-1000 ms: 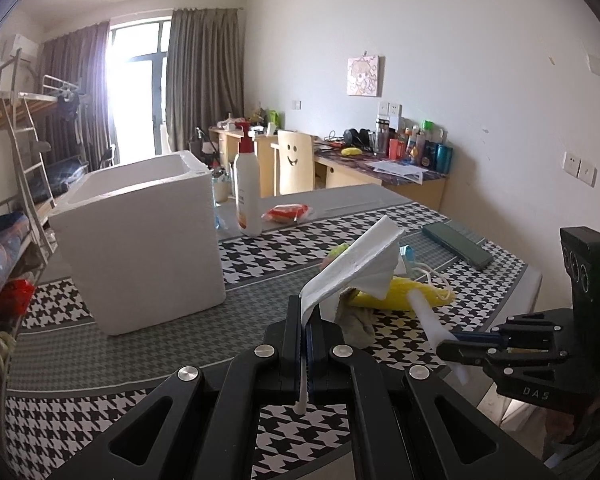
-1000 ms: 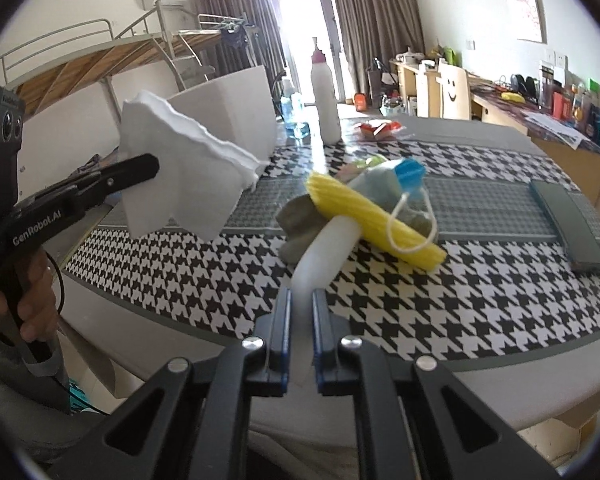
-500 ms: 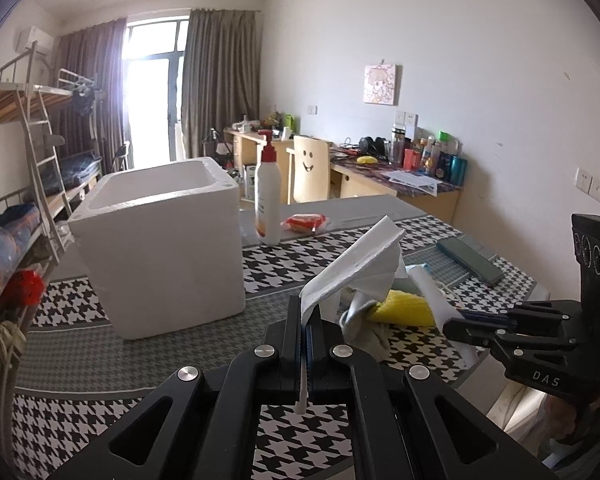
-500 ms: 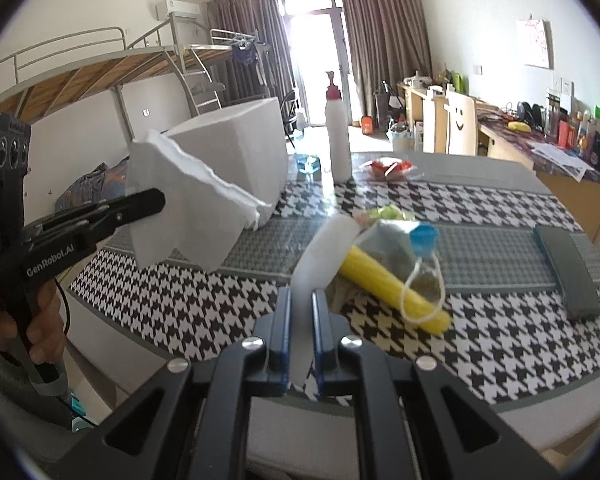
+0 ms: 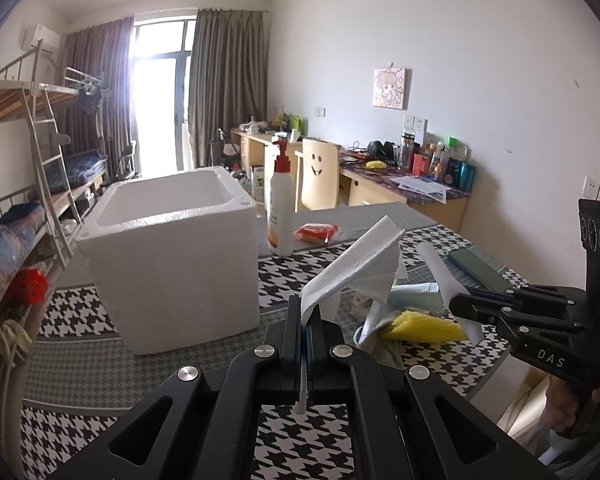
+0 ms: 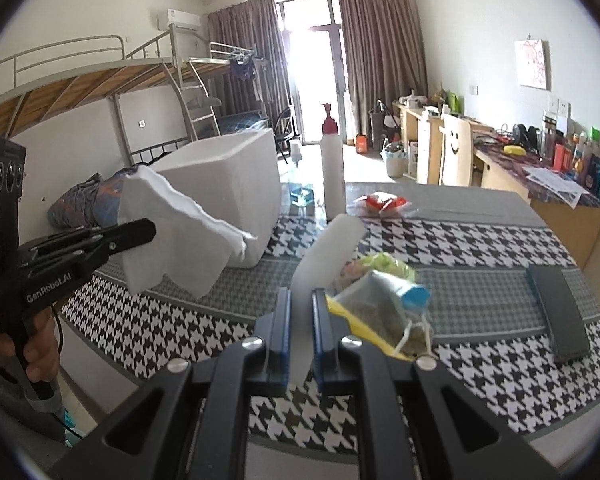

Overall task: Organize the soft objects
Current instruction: 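Lift the tissue and strip with both grippers and carry toward the white foam box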

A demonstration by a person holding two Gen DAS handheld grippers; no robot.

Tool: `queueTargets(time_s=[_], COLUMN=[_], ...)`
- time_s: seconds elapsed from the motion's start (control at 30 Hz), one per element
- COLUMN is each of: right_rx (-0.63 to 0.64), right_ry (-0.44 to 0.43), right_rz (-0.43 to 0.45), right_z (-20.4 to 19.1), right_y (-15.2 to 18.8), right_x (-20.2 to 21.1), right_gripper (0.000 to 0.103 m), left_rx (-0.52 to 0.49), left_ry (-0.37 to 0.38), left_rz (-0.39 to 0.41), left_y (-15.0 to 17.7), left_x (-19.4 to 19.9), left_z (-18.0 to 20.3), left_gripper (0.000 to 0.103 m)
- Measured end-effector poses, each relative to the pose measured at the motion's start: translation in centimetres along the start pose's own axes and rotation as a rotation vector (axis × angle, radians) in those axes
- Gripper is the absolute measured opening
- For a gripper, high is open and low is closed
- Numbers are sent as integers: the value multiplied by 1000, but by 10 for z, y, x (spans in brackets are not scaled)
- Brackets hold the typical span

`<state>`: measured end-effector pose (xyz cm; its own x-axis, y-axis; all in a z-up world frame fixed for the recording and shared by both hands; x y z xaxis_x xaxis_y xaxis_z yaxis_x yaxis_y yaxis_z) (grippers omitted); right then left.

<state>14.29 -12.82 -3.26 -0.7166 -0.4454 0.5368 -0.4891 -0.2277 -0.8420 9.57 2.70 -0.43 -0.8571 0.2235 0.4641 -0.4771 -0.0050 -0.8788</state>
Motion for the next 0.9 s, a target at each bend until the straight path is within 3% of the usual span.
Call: queueTargets(time_s=[0.9], right_rx=[19], right_ry=[5], right_rz=[79], right_z=[5], right_y=[-55], right_x=[-15], right_gripper=[12], left_rx=[-8], left_ry=[-29], left_rz=[44], left_y=[-55], left_x=[-15], left_z=[-15], left_gripper=[1])
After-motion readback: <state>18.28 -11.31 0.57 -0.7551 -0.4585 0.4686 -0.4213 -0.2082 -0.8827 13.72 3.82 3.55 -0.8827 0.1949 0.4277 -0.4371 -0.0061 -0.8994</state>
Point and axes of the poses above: each gripper's, at about its wrist camera, not at the fingertips, and x roughly against the way its jaws point, z to its right, y to its underside, the point moved 4 cm from there along -x, roughly the way its jaws point, and after that the axes turned 6 degrees about y, right-handed, at the moved point
